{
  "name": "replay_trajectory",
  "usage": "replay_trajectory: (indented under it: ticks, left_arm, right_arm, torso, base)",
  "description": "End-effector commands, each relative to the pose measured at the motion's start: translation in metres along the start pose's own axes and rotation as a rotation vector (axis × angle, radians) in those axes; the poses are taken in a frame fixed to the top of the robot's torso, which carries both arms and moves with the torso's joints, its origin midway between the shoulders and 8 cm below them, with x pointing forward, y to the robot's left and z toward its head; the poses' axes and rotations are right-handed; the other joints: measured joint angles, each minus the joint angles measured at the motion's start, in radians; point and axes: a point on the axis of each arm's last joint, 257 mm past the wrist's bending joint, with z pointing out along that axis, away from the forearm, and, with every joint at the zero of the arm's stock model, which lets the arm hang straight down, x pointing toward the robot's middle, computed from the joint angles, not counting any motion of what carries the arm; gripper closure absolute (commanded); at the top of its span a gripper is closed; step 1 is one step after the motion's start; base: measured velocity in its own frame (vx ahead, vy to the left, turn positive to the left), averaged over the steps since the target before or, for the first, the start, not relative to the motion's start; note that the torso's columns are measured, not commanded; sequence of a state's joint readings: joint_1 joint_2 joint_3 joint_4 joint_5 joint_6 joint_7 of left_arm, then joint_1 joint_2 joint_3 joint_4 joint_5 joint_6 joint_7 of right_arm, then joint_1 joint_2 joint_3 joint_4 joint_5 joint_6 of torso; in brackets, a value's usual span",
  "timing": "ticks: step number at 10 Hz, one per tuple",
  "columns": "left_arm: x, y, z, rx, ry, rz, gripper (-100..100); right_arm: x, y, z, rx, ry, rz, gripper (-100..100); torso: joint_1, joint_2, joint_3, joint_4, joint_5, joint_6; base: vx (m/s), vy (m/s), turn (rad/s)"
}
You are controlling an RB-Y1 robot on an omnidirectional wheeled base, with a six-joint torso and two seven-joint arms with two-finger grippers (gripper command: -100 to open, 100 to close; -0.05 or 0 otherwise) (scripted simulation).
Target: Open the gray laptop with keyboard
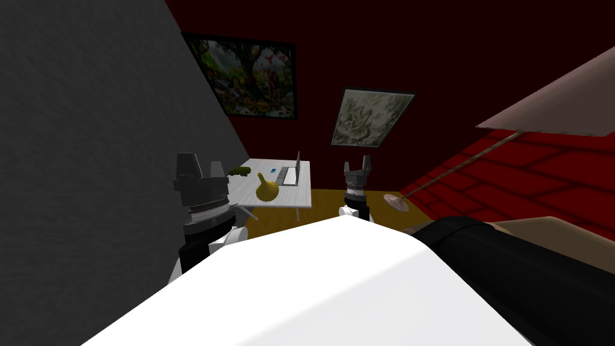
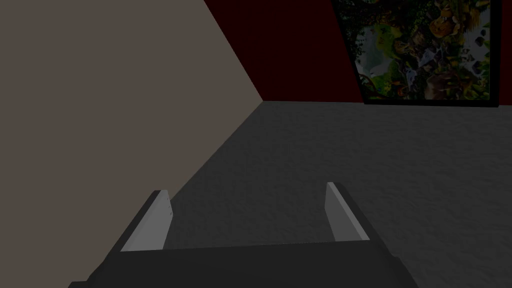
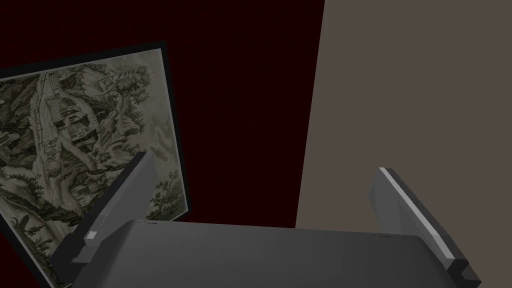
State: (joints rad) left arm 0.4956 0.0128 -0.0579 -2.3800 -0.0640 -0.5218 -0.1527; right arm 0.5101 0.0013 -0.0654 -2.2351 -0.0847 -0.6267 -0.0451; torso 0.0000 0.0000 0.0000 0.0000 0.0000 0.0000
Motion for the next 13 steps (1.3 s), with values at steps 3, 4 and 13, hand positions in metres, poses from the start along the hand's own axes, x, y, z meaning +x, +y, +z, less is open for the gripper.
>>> replay_trajectory:
  ticks: [3,4,13]
  left_arm:
    - [0.0,0.0,0.0,0.0,0.0,0.0,0]
    - [0.0,0.0,0.0,0.0,0.0,0.0,0]
    - [0.004,0.024,-0.004,-0.068,0.091,0.065,-100]
  right_arm:
    - [0.0,0.0,0.0,0.0,0.0,0.0,0]
    - [0.0,0.0,0.0,0.0,0.0,0.0,0]
    - [0.0,0.0,0.0,0.0,0.0,0.0,0]
  torso:
    - [0.0,0.175,-0.351,0.176,0.0,0.0]
    - [0.0,0.248,-0.497,0.248,0.0,0.0]
    - [-0.003,0.738,-1.474,0.737,-0.001,0.0]
  base:
    - [0.0,0.0,0.0]
    - [0.0,0.0,0.0]
    - [-0.009,-0.031,-0.013]
